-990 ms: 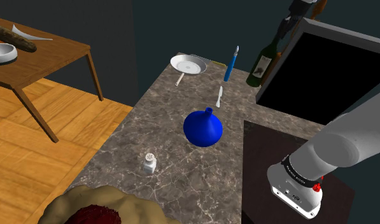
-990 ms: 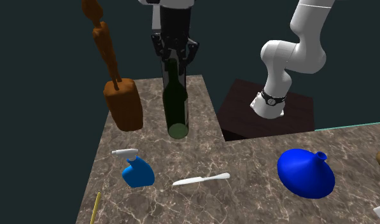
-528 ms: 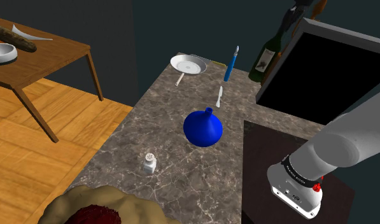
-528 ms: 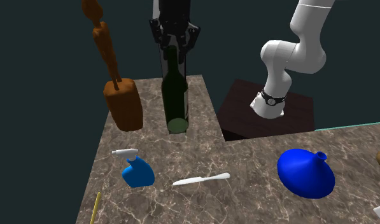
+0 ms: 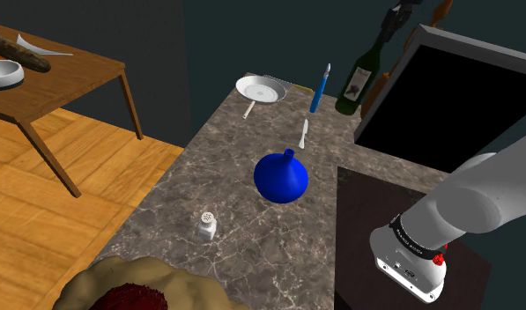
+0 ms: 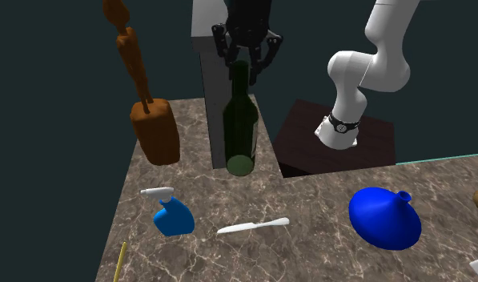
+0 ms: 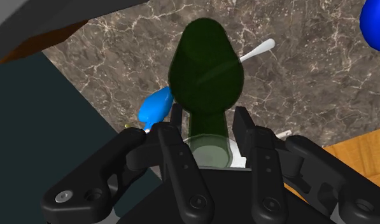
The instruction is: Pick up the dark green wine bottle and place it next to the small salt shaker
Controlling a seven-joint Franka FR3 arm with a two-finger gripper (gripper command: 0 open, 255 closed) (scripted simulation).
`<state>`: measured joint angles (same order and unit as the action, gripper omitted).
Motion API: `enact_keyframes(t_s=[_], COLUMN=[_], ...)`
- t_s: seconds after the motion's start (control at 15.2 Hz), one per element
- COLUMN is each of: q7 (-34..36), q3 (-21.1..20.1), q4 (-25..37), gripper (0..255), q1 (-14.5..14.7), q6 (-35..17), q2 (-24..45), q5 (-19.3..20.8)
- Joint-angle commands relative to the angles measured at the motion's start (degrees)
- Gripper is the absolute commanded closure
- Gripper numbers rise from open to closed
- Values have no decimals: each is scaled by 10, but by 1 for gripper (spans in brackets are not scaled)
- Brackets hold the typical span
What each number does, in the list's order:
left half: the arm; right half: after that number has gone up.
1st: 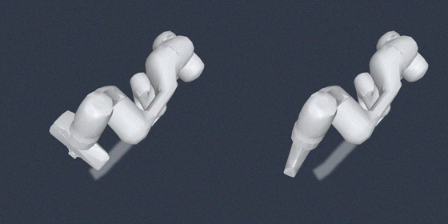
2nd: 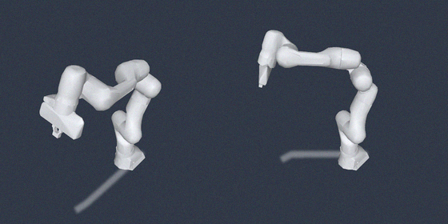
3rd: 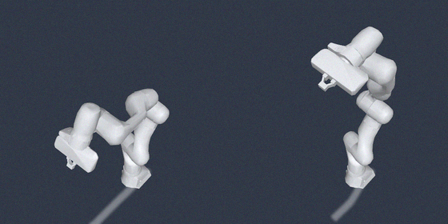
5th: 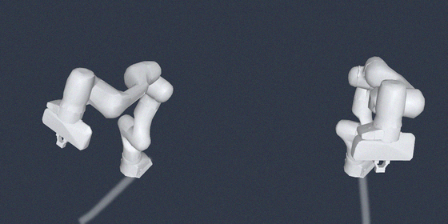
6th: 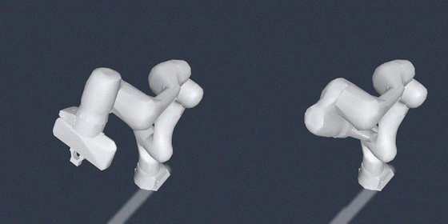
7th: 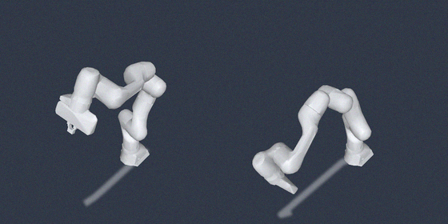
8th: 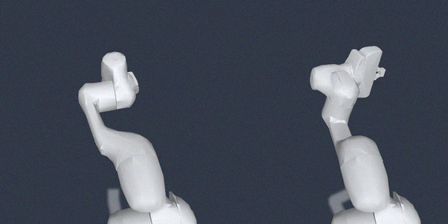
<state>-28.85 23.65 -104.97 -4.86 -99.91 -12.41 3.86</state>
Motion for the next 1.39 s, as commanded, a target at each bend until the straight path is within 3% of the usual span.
enact_keyframes(t_s=[0.0, 0.66, 1.32], q7=[33, 181, 321], q3=[-21, -123, -221], q4=[-17, -75, -69], gripper=[255, 255, 255], q1=[9, 54, 102], q6=[1, 3, 6], q2=[-19, -72, -62], q5=[7, 9, -9])
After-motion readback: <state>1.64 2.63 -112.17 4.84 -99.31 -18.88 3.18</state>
